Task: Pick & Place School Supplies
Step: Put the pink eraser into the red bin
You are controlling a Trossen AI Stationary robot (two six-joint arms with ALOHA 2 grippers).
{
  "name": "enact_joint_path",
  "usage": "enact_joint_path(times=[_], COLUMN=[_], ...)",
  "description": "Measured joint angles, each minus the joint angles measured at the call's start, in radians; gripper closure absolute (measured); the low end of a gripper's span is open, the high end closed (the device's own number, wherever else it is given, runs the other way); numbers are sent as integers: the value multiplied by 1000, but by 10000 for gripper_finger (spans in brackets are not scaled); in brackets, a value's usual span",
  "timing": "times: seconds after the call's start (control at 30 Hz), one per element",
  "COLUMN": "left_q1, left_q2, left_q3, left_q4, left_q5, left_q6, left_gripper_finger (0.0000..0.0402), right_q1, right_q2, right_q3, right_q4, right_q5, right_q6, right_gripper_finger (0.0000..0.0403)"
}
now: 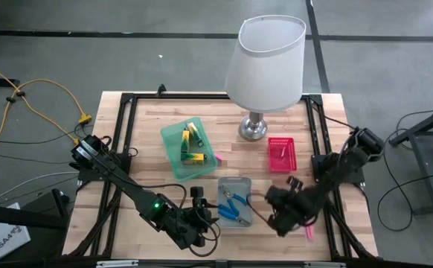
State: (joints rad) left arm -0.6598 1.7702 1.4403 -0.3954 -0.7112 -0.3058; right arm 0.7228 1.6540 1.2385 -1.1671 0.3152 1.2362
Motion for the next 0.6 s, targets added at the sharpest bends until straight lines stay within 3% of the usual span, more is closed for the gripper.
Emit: enact_joint_path(times=[0.17, 0.6], left_q1=[0, 0], left_q2=[0, 0], left_q3=[0, 0], left_q4=[0, 0], left_q5=[3, 3], left_q6=[-2, 2], left_gripper_finger=[231, 231], right_q1=[-90, -381], right_q2=[-31, -39], right_q3=[-4, -196], right_q4=[-120, -172], right_q5=[26, 35], right_q6=[-13, -139], right_gripper_finger=[373, 373])
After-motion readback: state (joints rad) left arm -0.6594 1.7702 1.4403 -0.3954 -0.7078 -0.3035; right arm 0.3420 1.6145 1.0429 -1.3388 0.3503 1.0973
